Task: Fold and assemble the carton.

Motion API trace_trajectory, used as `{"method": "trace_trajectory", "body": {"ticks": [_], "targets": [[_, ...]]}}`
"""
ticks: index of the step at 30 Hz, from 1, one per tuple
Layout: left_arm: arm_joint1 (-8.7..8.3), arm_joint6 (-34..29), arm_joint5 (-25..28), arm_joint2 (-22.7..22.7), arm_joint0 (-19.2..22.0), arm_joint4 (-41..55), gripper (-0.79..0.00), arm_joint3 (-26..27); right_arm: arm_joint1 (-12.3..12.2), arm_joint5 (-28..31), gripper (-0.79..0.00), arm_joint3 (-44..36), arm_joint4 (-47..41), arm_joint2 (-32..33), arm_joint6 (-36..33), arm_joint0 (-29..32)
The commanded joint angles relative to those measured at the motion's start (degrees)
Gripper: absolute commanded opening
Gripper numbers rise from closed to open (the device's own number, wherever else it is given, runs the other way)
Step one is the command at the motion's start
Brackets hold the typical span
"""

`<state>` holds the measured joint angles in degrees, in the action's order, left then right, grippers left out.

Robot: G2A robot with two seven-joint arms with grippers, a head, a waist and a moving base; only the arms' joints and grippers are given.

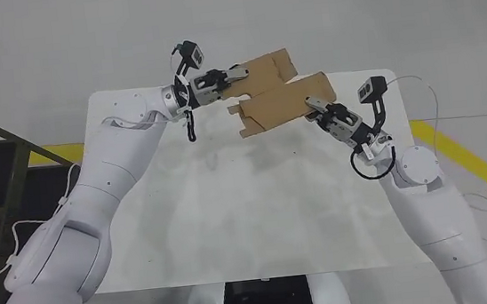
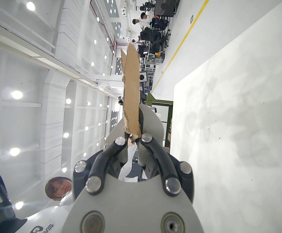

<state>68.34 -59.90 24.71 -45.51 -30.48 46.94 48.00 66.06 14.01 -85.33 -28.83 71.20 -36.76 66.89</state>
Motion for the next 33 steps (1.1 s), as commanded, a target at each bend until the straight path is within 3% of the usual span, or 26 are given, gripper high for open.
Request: {"method": "trace_trajectory", "body": {"ticks": [1, 8, 12, 21, 29, 30, 33], "targets": [[0.05, -0.74, -0.12, -0.62, 0.15, 0.46, -0.785, -0.28, 0.02, 1.06, 0.000, 0.27, -1.30, 0.25, -1.69, -0.20], [-0.64, -11.24, -2.70, -3.90, 1.98, 1.90, -0.785, -3.72, -0.38, 4.38, 0.000, 4.30, -2.10, 2.85, -9.24, -3.28], [-1.31, -16.46, -3.67, -4.65, 4.10, -2.26, -0.785, -5.74, -0.57, 6.55, 0.000, 7.71, -2.40, 3.27, -15.44, -5.64], [-1.75, -21.92, -2.30, -4.84, 5.59, -8.24, -0.785, -6.33, -0.43, 11.08, 0.000, 13.38, -3.97, -0.14, -32.63, -10.36], [-1.79, -22.30, -2.63, -4.74, 4.47, -9.77, -0.785, -2.63, 0.21, 12.45, 0.000, 16.58, -3.17, -3.73, -35.38, -12.31], [-1.80, -22.42, -2.75, -4.58, 4.48, -10.37, -0.785, -2.27, 0.28, 12.54, -0.012, 16.69, -3.27, -4.05, -35.60, -12.43], [-1.81, -22.22, -2.54, -4.58, 4.43, -10.96, -0.785, -2.04, 0.44, 12.51, -0.154, 16.98, -3.39, -4.86, -35.91, -12.72]]}}
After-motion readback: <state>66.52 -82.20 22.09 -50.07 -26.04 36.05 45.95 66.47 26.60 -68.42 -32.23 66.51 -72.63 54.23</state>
